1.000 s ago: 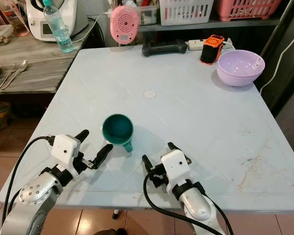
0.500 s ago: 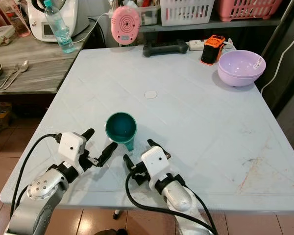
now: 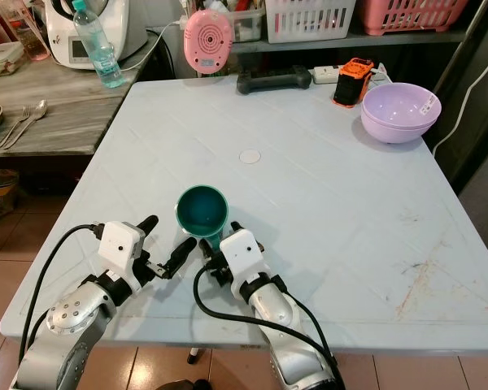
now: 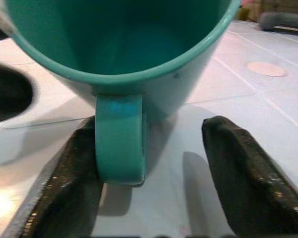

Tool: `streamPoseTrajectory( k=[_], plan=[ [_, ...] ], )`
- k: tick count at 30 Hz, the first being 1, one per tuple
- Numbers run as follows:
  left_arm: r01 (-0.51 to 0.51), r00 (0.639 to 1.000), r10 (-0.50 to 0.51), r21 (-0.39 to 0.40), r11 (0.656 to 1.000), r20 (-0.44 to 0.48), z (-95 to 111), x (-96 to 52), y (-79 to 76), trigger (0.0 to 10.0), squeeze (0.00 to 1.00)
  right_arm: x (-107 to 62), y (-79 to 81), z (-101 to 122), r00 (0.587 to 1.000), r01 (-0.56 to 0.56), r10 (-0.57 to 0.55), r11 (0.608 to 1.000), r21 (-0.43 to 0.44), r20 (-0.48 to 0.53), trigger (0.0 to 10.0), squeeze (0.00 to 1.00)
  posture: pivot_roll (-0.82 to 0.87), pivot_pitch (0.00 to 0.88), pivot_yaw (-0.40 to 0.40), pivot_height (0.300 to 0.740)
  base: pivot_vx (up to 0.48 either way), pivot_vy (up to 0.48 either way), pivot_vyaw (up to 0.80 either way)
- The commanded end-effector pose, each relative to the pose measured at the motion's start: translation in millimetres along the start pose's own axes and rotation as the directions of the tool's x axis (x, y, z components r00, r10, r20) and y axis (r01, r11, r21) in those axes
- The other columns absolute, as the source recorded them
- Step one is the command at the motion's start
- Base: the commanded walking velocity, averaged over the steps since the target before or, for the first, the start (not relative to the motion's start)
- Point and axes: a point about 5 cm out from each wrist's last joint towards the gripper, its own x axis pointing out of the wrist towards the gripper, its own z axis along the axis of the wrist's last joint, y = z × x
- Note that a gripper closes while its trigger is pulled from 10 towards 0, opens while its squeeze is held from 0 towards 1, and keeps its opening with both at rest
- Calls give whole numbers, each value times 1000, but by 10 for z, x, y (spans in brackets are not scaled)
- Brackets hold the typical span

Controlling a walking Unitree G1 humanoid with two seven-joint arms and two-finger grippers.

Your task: Setting the table

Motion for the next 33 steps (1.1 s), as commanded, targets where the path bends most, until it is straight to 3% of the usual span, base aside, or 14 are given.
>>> streamPoseTrajectory(
  k=[1,27,33],
  plan=[
    [-10,1000,10,15,1000,1,21,-25,20,10000,0,21,-6,32,1000,17,-17,1000,3,22,0,0,84,106,112,740,0,0,0],
    [-15,1000,15,18,1000,3,24,13,21,10000,0,31,-274,84,991,112,-111,994,-11,69,0,0,81,86,99,740,0,0,0],
    [-27,1000,27,18,999,7,22,30,26,10000,0,54,-483,272,985,155,-148,985,-75,87,0,0,69,77,89,740,0,0,0]
  ],
)
